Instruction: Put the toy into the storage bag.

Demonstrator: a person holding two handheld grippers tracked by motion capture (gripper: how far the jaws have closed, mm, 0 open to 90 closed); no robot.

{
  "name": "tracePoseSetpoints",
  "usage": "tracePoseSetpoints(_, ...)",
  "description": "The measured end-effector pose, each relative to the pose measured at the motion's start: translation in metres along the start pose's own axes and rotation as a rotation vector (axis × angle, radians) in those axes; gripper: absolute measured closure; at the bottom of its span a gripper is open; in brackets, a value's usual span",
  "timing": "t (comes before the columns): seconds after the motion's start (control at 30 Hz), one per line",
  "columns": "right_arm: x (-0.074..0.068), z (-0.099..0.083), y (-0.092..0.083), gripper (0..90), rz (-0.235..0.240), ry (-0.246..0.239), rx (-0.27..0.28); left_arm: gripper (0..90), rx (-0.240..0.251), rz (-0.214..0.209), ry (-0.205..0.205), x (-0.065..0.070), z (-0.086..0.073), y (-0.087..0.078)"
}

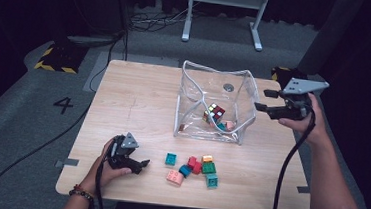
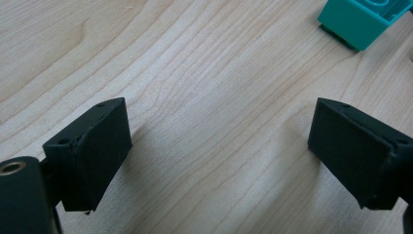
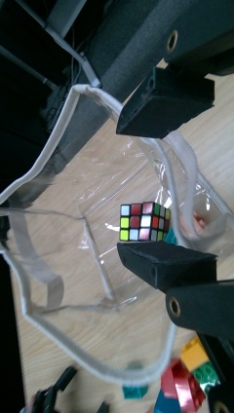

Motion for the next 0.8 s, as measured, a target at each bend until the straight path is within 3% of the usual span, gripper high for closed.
tracePoseSetpoints(0.17,-0.015,-0.018,-0.019,39.1,0.002,-0.002,0.04,8.7,0.0,0.0,0.0,0.0,0.0,0.0)
tracePoseSetpoints(0.33,-0.031,-0.04,-0.028,39.2,0.017,0.0,0.055,8.7,0.0,0.0,0.0,0.0,0.0,0.0)
tracePoseSetpoints(0.5,-0.055,-0.065,-0.027,39.6,0.077,0.007,0.048,8.7,0.0,0.0,0.0,0.0,0.0,0.0)
tracePoseSetpoints(0.63,-0.079,-0.078,-0.02,40.1,0.13,0.018,0.073,8.7,0.002,0.0,0.001,0.0,0.0,0.0)
tracePoseSetpoints(0.8,-0.11,-0.093,-0.009,40.1,0.202,-0.006,0.046,8.7,0.0,0.0,0.0,0.0,0.0,0.0)
Point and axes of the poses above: each handheld gripper's, and its own axes: y roughly forward along the jaws, z roughly out of its top, x roughly to its right, the point moved 9 cm from there along y, roughly forward along the jaws, and after that the axes turned 7 degrees about x, right-handed, at the moved point
